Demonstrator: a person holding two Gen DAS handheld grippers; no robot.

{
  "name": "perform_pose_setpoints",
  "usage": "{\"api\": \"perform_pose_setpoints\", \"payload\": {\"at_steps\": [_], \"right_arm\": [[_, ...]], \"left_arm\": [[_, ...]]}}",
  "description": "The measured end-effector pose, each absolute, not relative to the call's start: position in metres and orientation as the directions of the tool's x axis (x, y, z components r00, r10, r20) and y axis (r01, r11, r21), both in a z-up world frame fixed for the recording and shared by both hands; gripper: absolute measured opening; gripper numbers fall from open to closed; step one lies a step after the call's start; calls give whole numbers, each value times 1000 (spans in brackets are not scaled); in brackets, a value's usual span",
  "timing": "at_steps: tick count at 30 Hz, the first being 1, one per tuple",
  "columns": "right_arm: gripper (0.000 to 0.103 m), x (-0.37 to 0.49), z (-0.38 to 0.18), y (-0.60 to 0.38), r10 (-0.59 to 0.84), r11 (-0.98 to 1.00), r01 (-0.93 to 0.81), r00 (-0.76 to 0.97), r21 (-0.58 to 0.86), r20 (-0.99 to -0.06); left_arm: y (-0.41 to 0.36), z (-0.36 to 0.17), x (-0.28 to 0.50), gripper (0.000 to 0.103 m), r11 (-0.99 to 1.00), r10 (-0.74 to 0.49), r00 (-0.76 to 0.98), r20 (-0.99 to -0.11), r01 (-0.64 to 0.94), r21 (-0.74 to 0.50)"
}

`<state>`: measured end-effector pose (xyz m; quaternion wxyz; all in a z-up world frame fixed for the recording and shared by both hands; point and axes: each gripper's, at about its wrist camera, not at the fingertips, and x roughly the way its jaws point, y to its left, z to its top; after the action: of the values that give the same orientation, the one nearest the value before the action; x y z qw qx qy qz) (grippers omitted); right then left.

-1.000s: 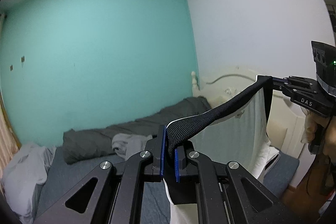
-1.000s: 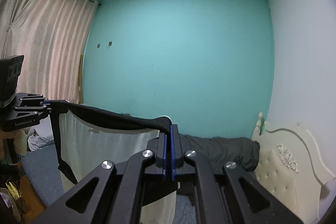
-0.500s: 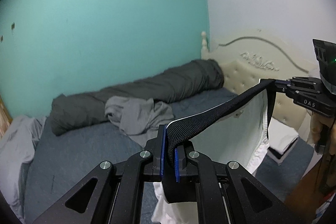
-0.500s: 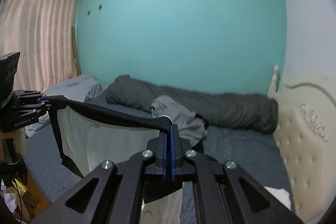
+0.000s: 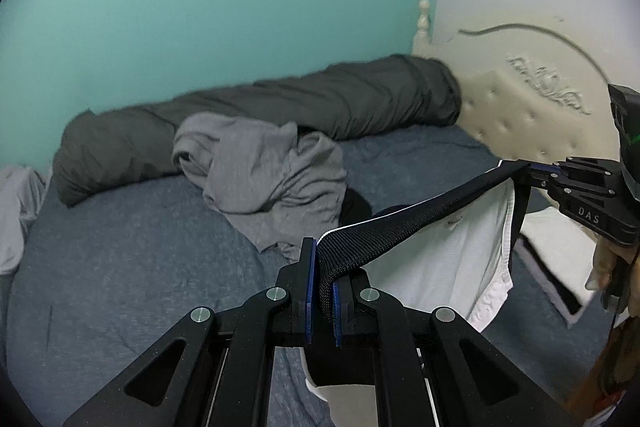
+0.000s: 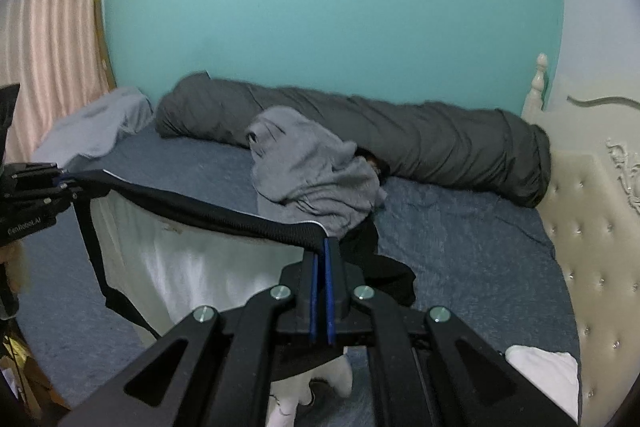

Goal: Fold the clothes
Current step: 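Hold the garment up by its black collar with both grippers, letting it hang, then lower the hanging white polo shirt onto the bed with both grippers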

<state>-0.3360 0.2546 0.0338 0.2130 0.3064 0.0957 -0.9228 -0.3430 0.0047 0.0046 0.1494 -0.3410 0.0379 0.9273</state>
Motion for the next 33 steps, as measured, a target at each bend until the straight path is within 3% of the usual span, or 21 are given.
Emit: {"api": "perform_pose_setpoints", "payload": {"at_steps": [18, 28, 33], "right_arm": [[3, -541, -175, 218, -230, -905, 423, -580, -48, -781], [3, -600, -274, 206, -203, -898, 437, -509, -48, -837], [3, -612, -295, 202, -201, -895, 444, -504, -52, -840]], "left_arm": [[17, -227, -549, 7, -969, 211, -523, -826, -220, -109], [19, -311, -596, 7, -971, 210, -455, -865, -203, -130], [23, -330, -603, 7, -972, 211, -450, -868, -190, -138]]}}
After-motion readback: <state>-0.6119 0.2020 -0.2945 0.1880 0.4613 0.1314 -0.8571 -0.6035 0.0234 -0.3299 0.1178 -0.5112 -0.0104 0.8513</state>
